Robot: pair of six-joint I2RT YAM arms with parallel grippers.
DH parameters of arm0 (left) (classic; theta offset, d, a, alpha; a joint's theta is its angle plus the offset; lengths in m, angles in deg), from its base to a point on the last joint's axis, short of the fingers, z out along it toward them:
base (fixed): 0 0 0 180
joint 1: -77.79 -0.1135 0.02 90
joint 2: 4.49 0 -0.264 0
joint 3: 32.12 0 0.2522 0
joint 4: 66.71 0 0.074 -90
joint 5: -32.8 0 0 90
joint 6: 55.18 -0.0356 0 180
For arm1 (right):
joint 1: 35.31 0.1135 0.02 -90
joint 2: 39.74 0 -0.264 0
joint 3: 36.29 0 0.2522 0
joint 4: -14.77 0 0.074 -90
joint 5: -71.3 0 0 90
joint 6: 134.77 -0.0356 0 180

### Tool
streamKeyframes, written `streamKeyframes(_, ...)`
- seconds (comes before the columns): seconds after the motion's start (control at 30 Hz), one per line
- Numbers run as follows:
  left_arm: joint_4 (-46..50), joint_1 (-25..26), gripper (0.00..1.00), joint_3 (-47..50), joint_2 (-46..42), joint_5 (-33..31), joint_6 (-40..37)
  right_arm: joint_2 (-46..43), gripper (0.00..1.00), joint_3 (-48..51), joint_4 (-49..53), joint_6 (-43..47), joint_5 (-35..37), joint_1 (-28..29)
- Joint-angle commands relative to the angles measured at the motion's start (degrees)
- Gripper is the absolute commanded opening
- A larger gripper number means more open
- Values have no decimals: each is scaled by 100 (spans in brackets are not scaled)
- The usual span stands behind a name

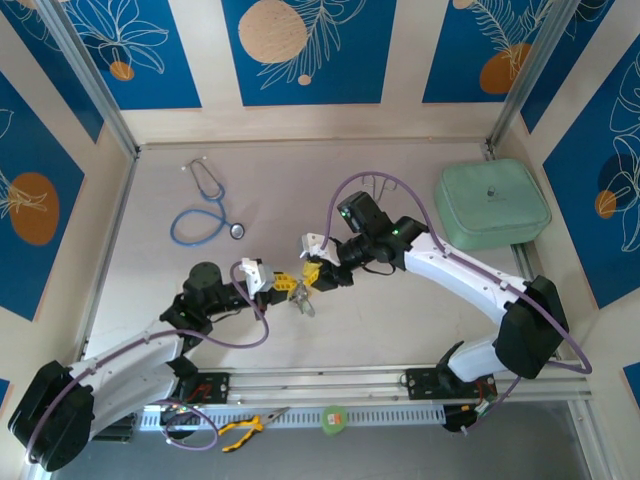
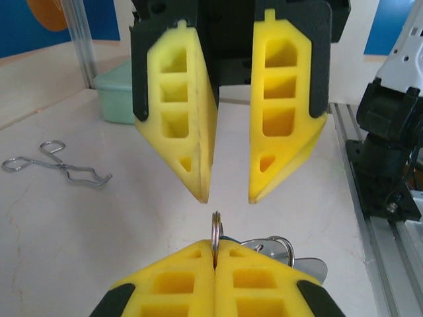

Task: Put the keys on the keyring

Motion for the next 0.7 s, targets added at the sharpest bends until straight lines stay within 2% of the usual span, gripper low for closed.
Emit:
streamKeyframes(0.0, -521, 29, 0, 18, -91, 95, 203, 43, 25, 57, -78, -86, -304, -14)
streamKeyframes(0.33, -601, 29, 0, 35, -72, 220, 253, 170, 23, -16, -232, -154, -216, -14)
streamKeyframes(0.57, -650, 28, 0, 52, -81, 255, 274, 200, 19, -40, -195, -155, -194, -12)
streamKeyframes(0.67, -608, 27, 0, 57, -115, 211, 250, 166, 21, -36, -102, -105, -204, -14)
